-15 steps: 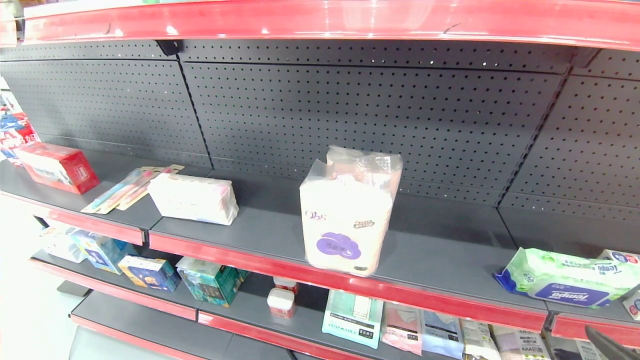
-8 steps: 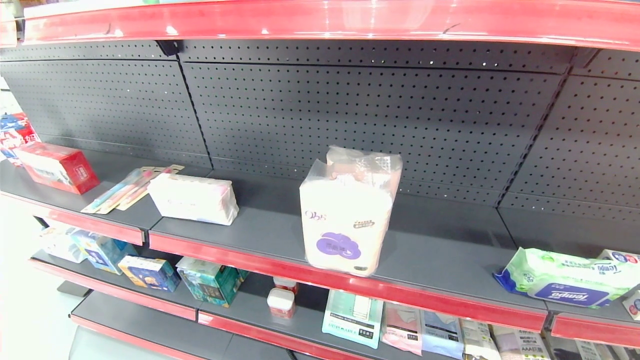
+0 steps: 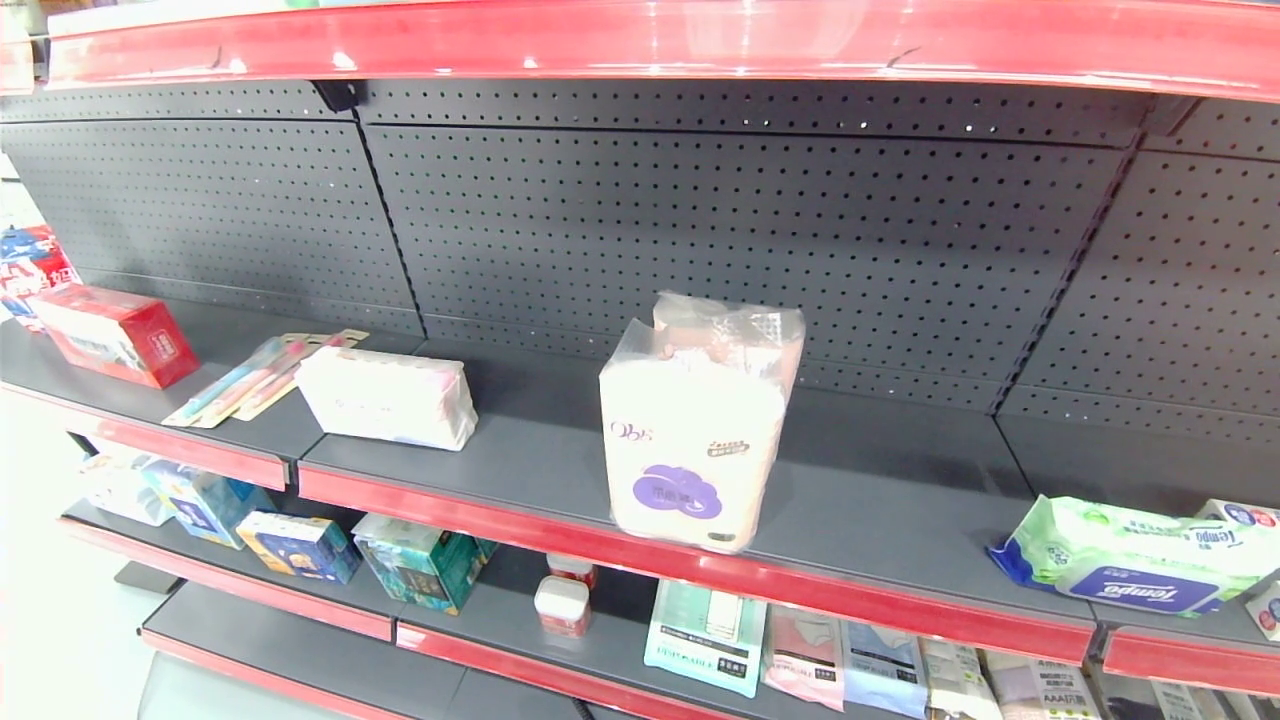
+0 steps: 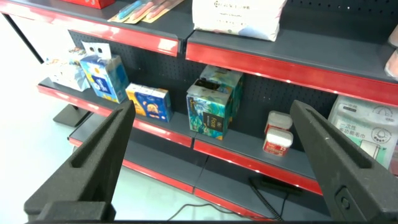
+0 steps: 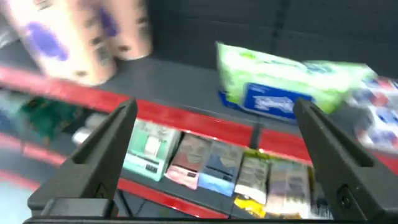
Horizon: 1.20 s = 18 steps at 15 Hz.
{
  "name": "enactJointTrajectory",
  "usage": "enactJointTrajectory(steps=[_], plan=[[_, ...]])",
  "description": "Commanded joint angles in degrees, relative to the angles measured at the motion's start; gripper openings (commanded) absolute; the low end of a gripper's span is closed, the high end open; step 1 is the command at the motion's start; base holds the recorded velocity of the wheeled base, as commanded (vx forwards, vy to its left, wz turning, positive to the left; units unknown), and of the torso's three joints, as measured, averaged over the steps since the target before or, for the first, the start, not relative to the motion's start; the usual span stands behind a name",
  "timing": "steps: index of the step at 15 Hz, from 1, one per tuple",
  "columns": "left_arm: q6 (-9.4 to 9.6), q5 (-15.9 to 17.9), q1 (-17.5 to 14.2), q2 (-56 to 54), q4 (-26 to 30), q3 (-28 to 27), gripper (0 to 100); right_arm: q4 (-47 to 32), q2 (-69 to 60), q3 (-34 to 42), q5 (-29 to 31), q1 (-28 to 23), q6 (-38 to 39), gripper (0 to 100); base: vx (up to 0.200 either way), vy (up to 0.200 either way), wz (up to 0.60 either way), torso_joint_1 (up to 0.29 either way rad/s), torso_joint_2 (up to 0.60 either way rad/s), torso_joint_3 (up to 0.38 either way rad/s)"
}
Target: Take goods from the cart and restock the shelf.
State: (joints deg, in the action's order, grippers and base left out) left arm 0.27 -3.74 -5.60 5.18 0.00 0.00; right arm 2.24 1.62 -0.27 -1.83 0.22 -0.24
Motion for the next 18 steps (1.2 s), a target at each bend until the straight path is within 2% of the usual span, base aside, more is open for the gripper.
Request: enactJointTrajectory(steps=[1,3,4,5,6,8,15,18], plan=[[0.00,0.1,0.0,0.1,0.0,0.0,100,-0.1,-1.6,-0.3,9.7,-0.2,1.9,100,0.000,0.000,0.00,0.000,0.00,0.000],[0.00,0.0,0.0,0.1,0.0,0.0,100,-0.5,-1.5,-0.5,9.6,-0.2,4.4,100,0.000,0.000,0.00,0.000,0.00,0.000],[0.00,0.0,0.0,0.1,0.0,0.0,100,0.3,-1.6,0.2,-0.2,-0.1,-4.0,100,0.000,0.000,0.00,0.000,0.00,0.000],[0.00,0.0,0.0,0.1,0.0,0.0,100,0.7,-1.6,0.2,-4.8,-0.2,-6.1,100,0.000,0.000,0.00,0.000,0.00,0.000],[0.00,0.1,0.0,0.1,0.0,0.0,100,-0.2,-1.6,0.3,-4.2,-0.2,-3.6,100,0.000,0.000,0.00,0.000,0.00,0.000],[0.00,0.0,0.0,0.1,0.0,0.0,100,-2.4,-1.6,0.2,2.2,-0.2,0.3,100,0.000,0.000,0.00,0.000,0.00,0.000],[0.08,0.1,0.0,0.1,0.0,0.0,100,-2.4,-1.6,0.2,1.7,-0.2,-0.2,100,0.000,0.000,0.00,0.000,0.00,0.000],[0.00,0.1,0.0,0.1,0.0,0.0,100,-2.4,-1.6,0.2,1.7,-0.2,-0.1,100,0.000,0.000,-0.60,0.002,0.00,0.004]])
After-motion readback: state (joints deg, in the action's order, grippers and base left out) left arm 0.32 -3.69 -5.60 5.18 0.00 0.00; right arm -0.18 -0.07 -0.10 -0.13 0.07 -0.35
